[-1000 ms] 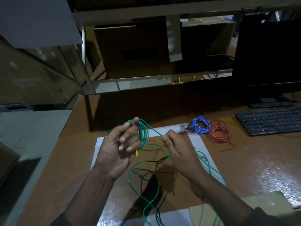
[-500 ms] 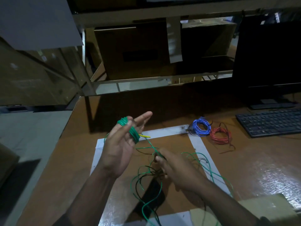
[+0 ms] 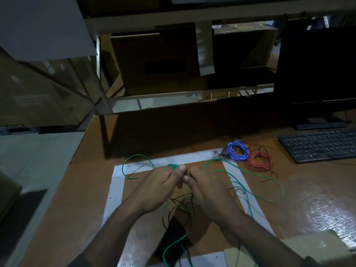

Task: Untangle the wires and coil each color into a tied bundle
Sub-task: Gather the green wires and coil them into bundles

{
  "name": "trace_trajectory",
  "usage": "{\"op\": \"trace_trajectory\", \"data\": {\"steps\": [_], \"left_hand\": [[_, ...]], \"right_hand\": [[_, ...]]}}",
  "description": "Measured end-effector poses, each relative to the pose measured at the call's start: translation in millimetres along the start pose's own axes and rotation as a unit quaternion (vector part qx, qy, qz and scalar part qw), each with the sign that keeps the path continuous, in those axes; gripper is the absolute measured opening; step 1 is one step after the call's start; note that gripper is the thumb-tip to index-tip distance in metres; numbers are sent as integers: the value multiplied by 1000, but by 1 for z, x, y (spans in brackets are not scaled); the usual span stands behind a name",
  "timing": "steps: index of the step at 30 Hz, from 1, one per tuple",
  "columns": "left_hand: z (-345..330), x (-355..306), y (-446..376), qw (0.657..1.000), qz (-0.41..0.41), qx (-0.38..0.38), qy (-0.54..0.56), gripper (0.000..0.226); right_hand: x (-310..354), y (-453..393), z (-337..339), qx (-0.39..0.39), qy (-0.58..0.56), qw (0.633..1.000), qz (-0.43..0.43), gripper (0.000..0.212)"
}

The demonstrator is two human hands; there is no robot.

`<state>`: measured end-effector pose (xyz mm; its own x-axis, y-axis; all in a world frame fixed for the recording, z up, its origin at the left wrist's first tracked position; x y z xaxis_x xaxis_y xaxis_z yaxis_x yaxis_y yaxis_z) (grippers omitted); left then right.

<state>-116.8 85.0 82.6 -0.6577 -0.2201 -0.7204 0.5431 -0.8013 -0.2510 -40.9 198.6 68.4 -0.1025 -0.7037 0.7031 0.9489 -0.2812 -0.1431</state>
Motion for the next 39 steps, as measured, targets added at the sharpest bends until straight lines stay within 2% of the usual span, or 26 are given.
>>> {"op": "trace_trajectory", "data": {"steps": [3,5,7,11,13,15,18,19,23,26,28,31,34,37,39], "left_hand": [[-11,5,7,979,38,22,200,41],[-13,3,10,938,39,7,345,39],[-9,0,11,895,33,-21,445,40],[3,-8,8,792,28,-79,605,42],[9,-14,5,720,8,-82,689,42],[17,-19,2,662,-25,-67,746,37],[24,-24,-1,609,-51,-54,790,38],[27,-25,-1,603,-54,-71,793,38],[44,-20,0,614,-65,-201,761,32],[58,-16,-2,664,-79,-302,679,34],[61,-18,-6,710,-93,-304,628,36],[59,-14,-9,752,-102,-281,588,30],[57,-10,-11,797,-116,-284,520,24],[48,-7,-12,894,-93,-269,346,30],[38,-8,-12,945,-76,-227,223,25]], "right_hand": [[-4,4,1,-1,16,1000,-3,31],[-6,5,2,5,3,1000,-16,43],[-10,4,2,11,-3,1000,-27,45],[-23,0,-2,10,-23,999,-46,34],[-28,-1,-3,6,-42,998,-55,27],[-30,-2,-4,-3,-40,997,-60,25],[-34,-4,-8,-6,-49,997,-58,26],[-35,-5,-8,-6,-53,997,-55,28],[-32,-3,0,-31,-84,994,-67,40],[-28,1,5,-37,-103,991,-75,48],[-23,5,10,-38,-136,988,-64,49],[-16,5,14,-42,-186,980,-54,43],[-12,3,6,7,-199,978,-64,41],[-8,3,-1,39,-155,985,-56,36],[-3,2,2,30,-159,986,-38,31]]}}
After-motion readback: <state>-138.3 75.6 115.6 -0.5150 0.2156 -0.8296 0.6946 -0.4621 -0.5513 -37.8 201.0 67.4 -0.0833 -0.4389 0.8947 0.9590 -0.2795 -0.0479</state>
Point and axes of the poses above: each hand's wrist, its own y-axis away from the middle knuckle, its own z-axis out of the back of the hand, x = y × z, the point moved 7 cm from there along -y, towards the middle knuckle, and after that the axes turned 15 degrees about -z, right-handed, at the moved point
